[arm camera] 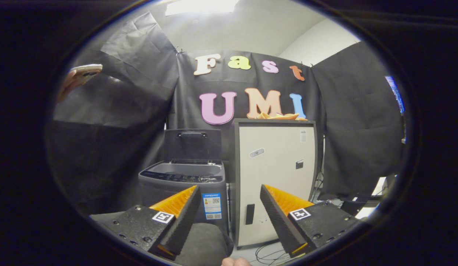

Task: Put the clothes into the washing machine and then close the washing machine lid.

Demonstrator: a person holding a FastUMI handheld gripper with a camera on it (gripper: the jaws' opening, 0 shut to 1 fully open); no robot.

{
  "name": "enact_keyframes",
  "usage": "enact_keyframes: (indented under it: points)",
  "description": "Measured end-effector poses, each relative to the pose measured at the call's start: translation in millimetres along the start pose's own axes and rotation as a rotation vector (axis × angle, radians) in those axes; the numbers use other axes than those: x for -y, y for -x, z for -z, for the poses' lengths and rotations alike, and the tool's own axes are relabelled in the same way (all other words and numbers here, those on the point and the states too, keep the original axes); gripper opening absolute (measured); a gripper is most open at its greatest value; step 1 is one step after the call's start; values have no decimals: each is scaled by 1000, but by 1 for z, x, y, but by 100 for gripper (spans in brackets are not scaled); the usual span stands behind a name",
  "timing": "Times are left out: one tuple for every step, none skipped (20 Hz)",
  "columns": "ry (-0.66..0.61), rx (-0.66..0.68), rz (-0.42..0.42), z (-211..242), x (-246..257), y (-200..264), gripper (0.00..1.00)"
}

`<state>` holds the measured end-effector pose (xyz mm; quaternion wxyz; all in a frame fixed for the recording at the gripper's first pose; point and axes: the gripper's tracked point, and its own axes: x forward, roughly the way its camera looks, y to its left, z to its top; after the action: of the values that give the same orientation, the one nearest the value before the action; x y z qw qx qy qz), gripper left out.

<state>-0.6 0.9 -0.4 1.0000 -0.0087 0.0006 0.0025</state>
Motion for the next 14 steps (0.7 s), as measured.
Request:
enact_keyframes:
  points:
    - [1, 2, 0, 0, 0, 0, 98]
    - [-2, 3, -2, -1, 0, 0, 98]
    - [-2, 5, -3, -1, -1, 0, 98]
    - [2, 2, -1, -1, -1, -1, 98]
    - [4, 2, -2, 0, -1, 0, 98]
    - [3, -1, -4, 0, -1, 0, 98]
    - [2, 0, -5, 0, -2, 0, 98]
    - [5, -1, -3, 0, -1, -1, 98]
    - [7, 1, -3, 0, -1, 0, 98]
    - [7, 0, -4, -1, -2, 0, 98]
    - [7, 2, -4, 0, -1, 0, 98]
    - [8, 0, -3, -1, -1, 0, 98]
    - [8, 2, -3, -1, -1, 0, 98]
    - [7, 3, -4, -1, -1, 0, 97]
